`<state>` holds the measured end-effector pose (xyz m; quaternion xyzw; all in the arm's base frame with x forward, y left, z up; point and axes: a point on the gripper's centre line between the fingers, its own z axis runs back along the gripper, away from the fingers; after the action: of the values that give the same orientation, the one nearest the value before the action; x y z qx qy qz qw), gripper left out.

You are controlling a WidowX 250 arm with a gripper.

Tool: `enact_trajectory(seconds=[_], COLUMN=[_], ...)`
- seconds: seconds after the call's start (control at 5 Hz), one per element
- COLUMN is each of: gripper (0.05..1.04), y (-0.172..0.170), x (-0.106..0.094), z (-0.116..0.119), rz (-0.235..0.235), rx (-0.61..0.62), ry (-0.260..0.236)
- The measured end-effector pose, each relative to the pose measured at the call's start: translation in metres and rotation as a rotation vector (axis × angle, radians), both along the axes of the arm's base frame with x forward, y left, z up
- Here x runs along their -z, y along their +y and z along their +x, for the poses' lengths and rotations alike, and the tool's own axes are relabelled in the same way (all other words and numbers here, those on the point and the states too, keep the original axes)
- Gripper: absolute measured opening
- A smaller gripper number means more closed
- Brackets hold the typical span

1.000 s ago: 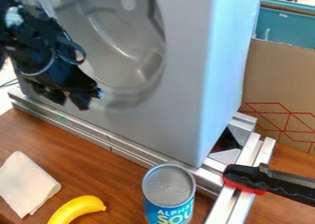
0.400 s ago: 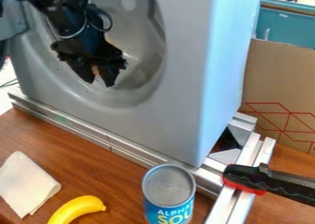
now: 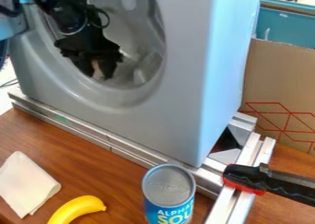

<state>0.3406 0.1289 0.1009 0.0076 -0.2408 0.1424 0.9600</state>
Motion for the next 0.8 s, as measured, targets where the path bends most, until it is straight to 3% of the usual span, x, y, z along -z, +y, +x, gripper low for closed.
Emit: enact_trajectory(seconds=[0.2,0.4,0.6,0.8], gripper=[0.575,0.575,0.652,0.921], y=[0.013,0.016,0.012,0.010], x=[0.010,0.009,0.009,0.010], z=[0.017,0.031,0.033,0.029], rz=[-0.002,-0.041,-0.075,-0.086], rx=[-0.003,0.023,0.043,0.052], ry=[0.011,-0.019,-0.017,0.010])
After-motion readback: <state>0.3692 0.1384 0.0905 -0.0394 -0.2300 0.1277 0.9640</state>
